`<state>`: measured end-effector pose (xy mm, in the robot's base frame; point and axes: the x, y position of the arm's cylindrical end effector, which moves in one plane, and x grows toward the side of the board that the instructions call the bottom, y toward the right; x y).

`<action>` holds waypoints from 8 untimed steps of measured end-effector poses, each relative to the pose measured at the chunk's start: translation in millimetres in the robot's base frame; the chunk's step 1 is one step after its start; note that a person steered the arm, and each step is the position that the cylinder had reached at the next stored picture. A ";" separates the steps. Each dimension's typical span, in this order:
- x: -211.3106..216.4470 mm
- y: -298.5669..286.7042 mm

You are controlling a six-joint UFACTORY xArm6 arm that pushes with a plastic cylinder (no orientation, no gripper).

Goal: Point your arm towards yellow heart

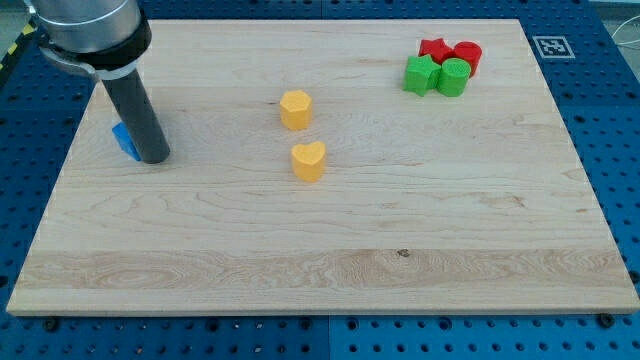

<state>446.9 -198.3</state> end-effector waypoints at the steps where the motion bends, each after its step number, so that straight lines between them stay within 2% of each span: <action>1: -0.2 -1.3; 3: -0.2 -7.3; 4: -0.2 10.3; 6: -4.1 90.4; 7: -7.9 98.3; 8: -13.7 129.9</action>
